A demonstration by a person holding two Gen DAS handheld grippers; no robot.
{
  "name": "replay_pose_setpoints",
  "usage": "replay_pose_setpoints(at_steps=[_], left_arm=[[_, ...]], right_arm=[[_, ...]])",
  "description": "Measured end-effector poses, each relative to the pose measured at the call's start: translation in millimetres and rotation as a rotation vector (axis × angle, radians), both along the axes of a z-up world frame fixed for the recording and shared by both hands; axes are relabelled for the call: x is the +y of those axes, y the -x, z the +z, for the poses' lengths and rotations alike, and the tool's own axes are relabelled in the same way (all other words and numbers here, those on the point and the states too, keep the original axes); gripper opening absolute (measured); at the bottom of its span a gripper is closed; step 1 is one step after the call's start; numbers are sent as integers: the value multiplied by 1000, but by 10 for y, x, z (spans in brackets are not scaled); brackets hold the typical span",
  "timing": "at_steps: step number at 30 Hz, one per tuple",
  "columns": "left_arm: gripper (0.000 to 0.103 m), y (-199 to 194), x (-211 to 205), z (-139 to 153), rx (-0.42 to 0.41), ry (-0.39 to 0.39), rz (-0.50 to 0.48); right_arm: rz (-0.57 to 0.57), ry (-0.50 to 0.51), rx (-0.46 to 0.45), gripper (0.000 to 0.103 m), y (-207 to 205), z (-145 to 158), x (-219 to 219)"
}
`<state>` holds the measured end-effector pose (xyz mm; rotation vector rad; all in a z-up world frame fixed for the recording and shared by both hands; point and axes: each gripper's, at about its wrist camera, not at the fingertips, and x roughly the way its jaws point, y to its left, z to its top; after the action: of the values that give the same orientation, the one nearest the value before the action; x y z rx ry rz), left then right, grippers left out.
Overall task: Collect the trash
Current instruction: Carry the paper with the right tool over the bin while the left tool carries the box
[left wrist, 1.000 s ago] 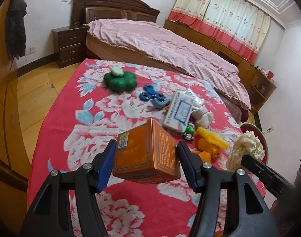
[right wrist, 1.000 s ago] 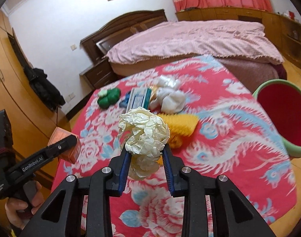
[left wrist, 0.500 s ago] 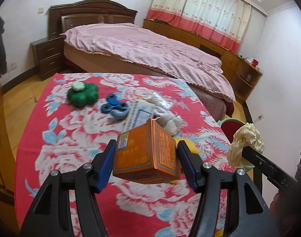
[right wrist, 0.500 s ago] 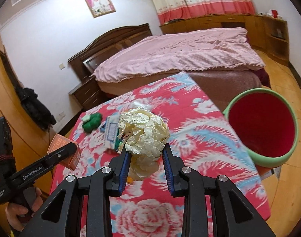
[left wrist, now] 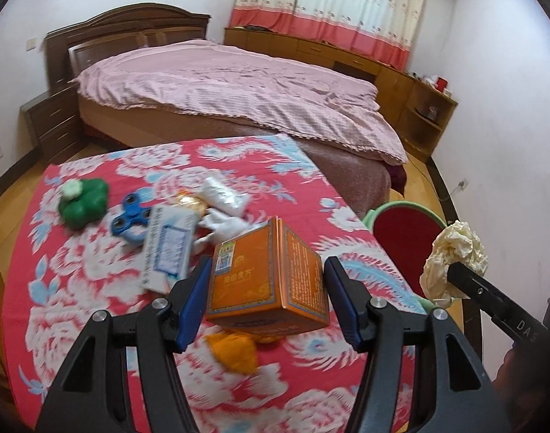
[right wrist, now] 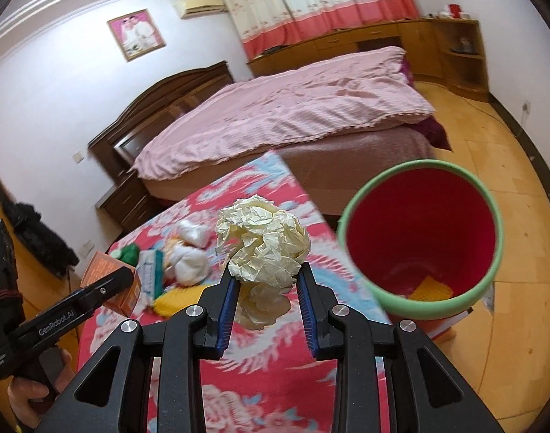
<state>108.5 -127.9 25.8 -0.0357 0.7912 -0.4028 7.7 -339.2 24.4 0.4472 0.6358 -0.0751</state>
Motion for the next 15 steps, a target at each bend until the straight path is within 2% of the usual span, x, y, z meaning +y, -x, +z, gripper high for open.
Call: replay_pose_setpoints(at_steps=[15], left_arm=[[62,-175,-967,-77,14,-36,-165]], right_arm=[[-182,-23,59,32,86,-224,-724]])
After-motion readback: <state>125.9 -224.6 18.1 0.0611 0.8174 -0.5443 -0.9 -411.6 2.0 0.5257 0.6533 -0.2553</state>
